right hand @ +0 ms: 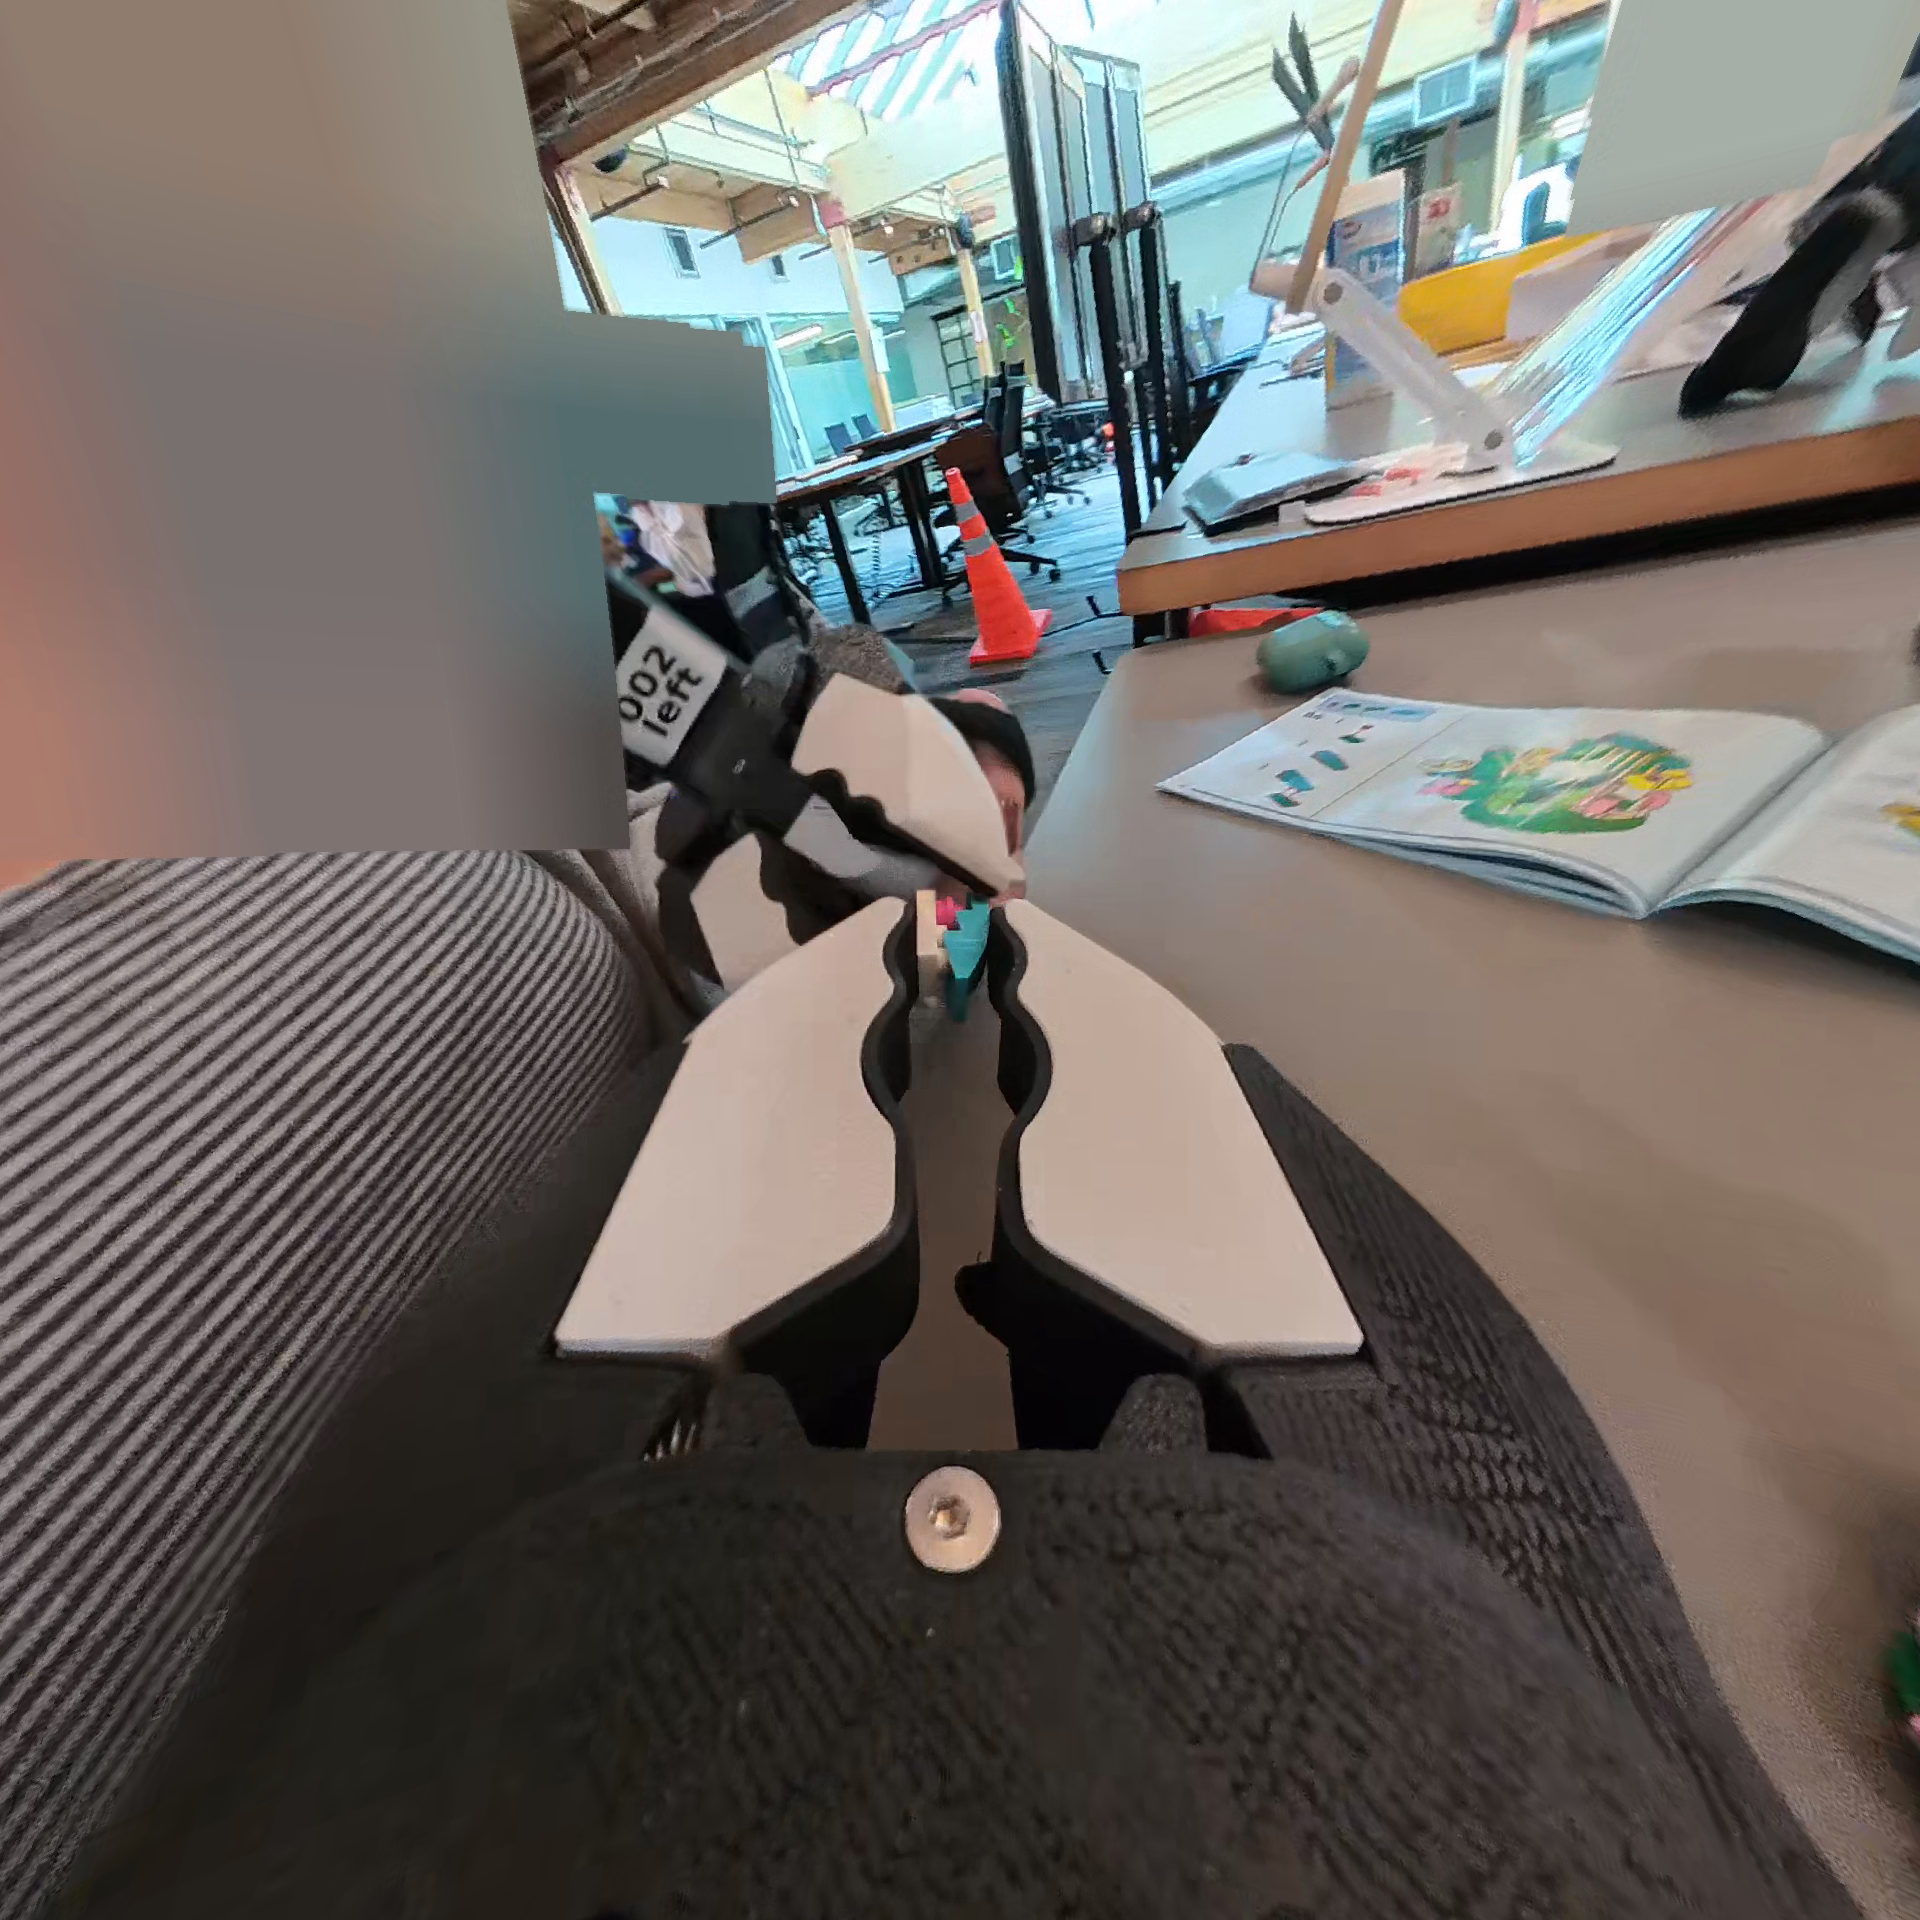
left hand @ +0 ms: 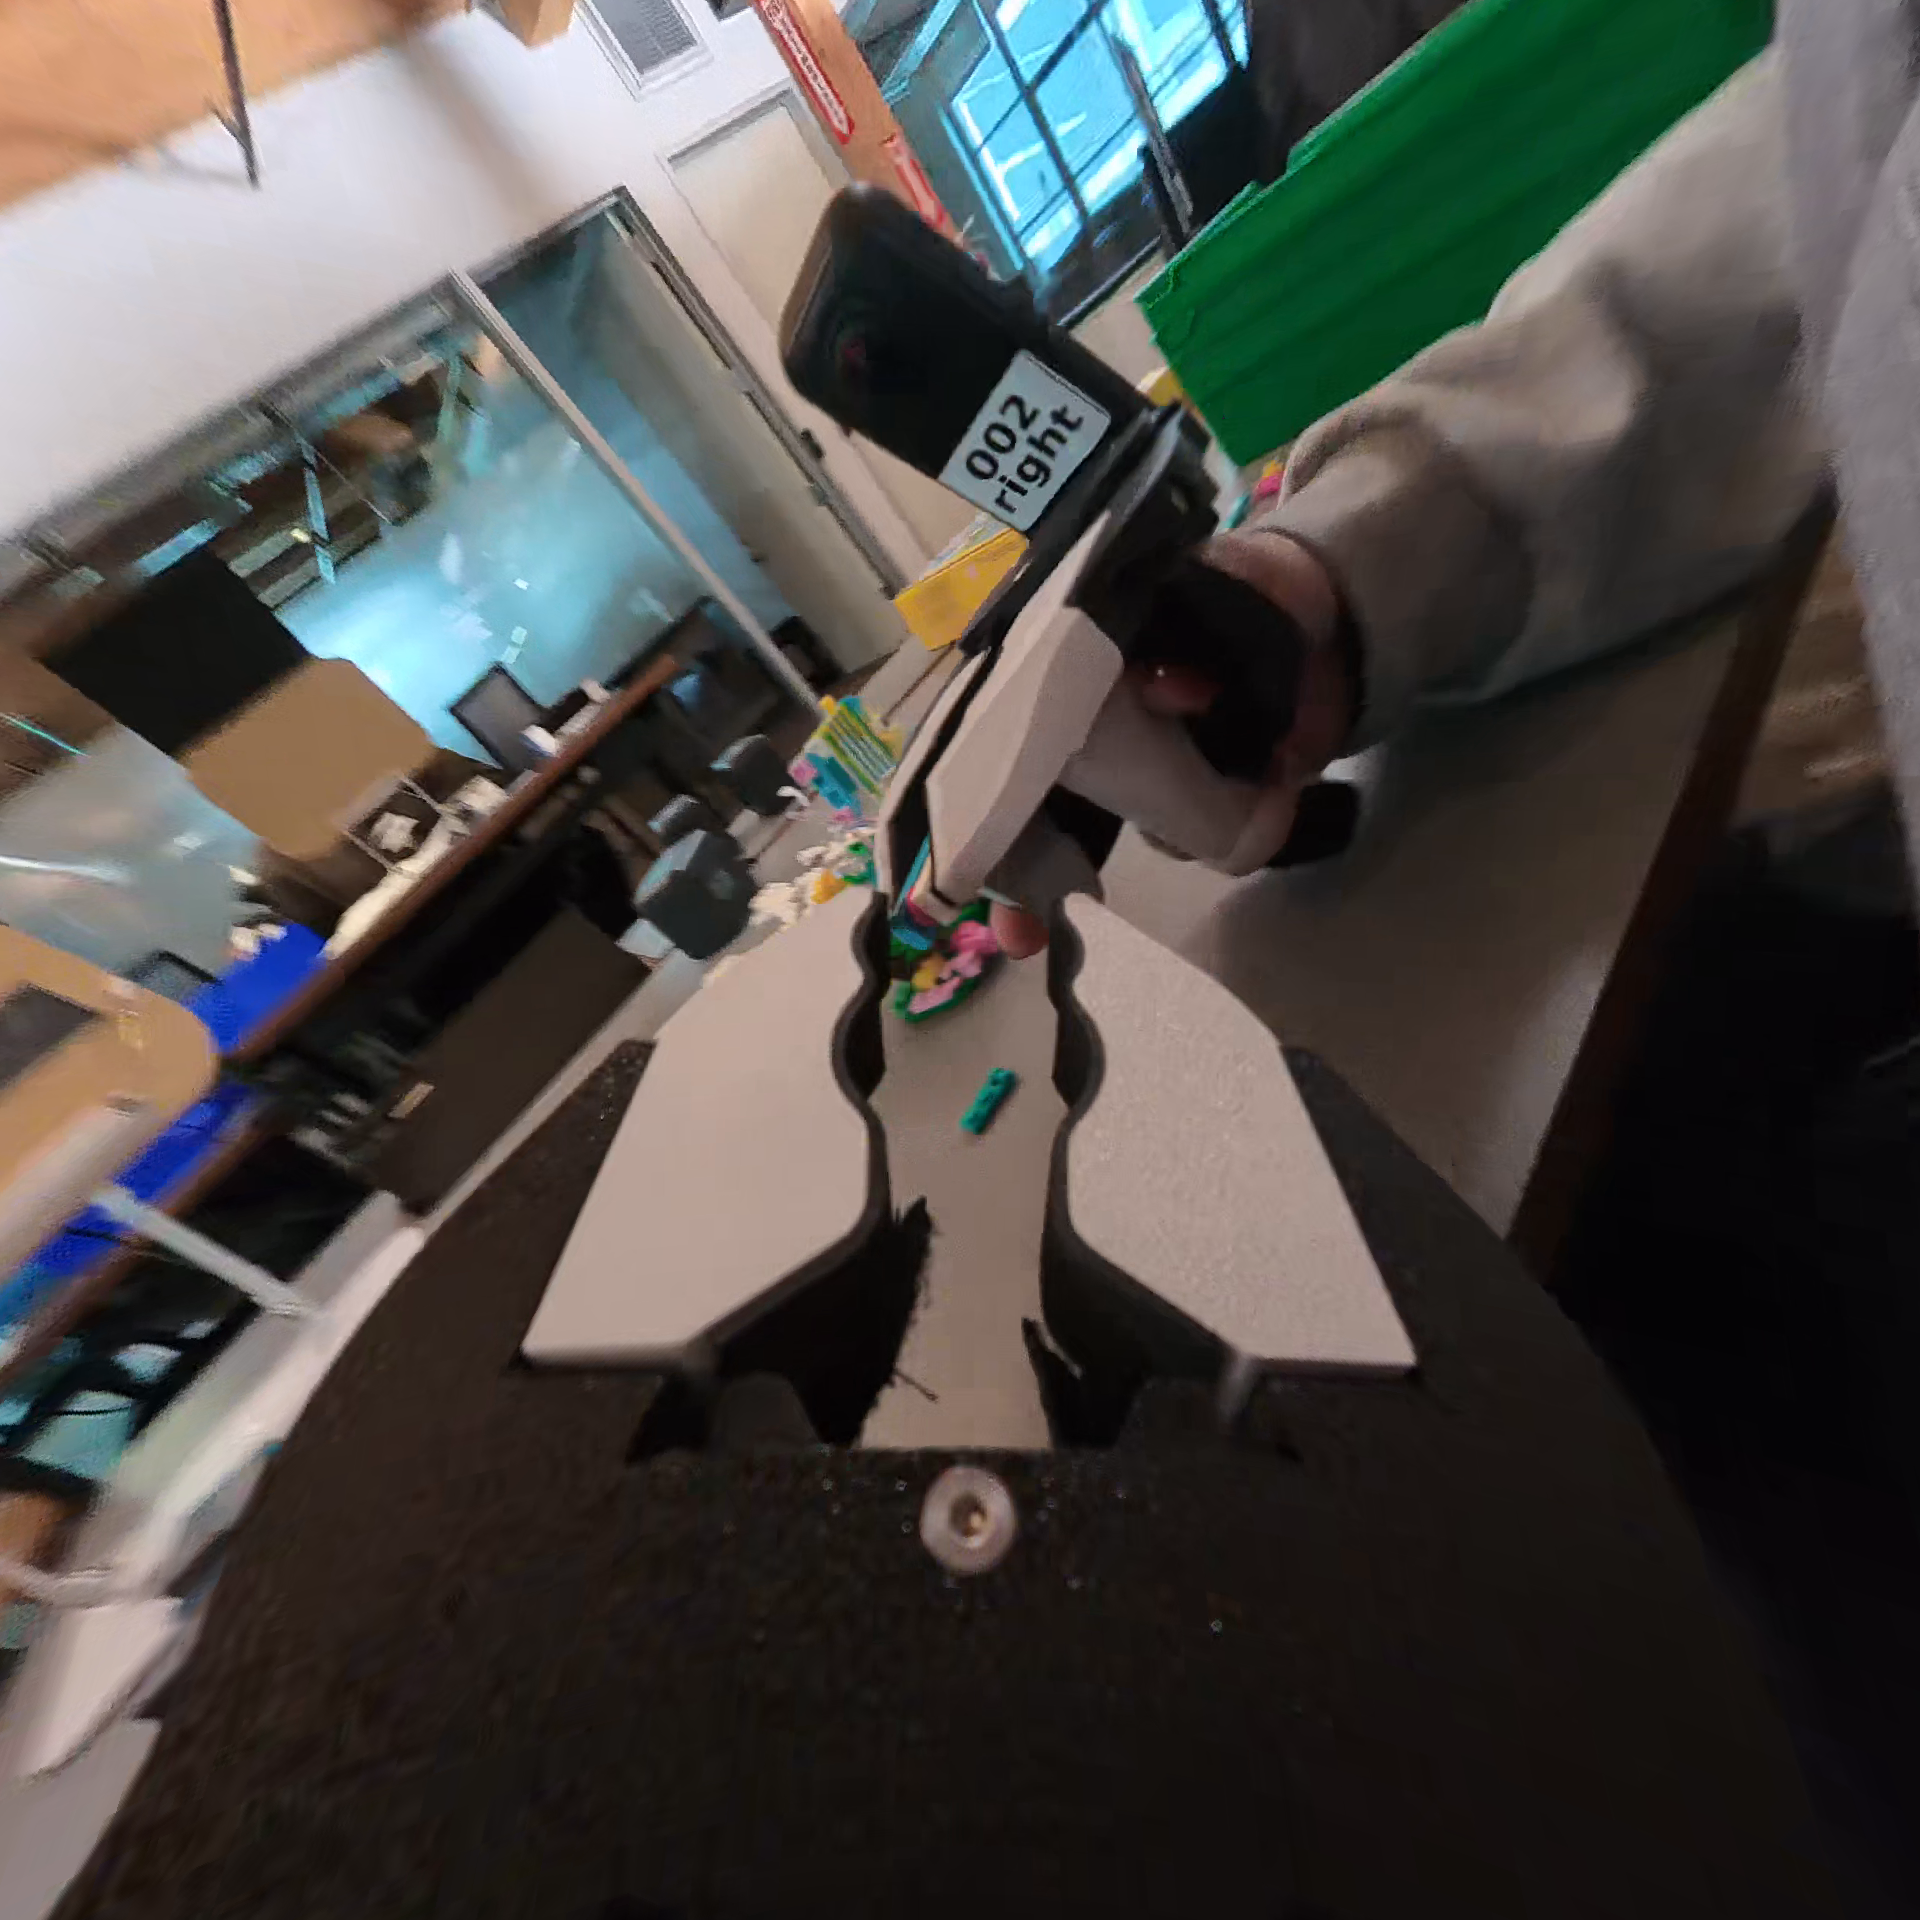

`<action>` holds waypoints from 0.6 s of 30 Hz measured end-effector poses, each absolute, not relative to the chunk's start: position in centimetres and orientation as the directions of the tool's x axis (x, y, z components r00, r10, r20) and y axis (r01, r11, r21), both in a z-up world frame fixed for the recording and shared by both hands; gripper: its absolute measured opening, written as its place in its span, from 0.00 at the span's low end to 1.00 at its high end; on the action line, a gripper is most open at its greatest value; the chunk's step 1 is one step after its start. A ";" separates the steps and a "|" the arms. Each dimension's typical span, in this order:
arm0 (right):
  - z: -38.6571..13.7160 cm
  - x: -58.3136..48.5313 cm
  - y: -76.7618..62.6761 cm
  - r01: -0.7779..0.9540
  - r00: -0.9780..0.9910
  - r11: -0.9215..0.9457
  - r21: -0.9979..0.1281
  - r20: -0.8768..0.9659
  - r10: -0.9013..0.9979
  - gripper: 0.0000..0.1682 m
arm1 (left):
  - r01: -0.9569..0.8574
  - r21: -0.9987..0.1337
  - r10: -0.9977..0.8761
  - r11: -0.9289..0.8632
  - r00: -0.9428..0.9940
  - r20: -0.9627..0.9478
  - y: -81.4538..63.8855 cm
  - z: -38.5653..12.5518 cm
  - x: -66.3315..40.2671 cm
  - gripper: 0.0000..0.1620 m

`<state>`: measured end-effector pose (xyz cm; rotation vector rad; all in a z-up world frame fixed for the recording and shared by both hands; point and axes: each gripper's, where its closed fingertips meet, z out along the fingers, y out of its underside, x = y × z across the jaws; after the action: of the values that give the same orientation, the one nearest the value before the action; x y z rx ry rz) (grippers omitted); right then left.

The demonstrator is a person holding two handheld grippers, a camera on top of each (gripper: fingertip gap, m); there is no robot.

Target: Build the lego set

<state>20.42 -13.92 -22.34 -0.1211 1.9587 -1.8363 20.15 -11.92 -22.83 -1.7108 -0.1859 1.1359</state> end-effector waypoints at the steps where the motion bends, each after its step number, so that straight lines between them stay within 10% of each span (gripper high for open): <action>1: -22.3 20.5 -13.9 0.261 -0.884 0.120 -0.958 -0.287 -0.370 0.06 | -0.395 -0.778 0.586 -0.489 0.512 -0.628 -11.9 -22.8 20.2 0.16; 18: -22.8 21.1 -13.8 0.284 -0.861 0.161 -0.945 -0.325 -0.391 0.07 | -0.489 -0.607 0.491 -0.626 0.358 -0.794 -11.9 -22.4 20.8 0.04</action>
<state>21.06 -13.79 -22.81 -0.1013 1.9381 -1.7502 20.76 -11.85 -22.42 -1.7480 -0.0016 1.4122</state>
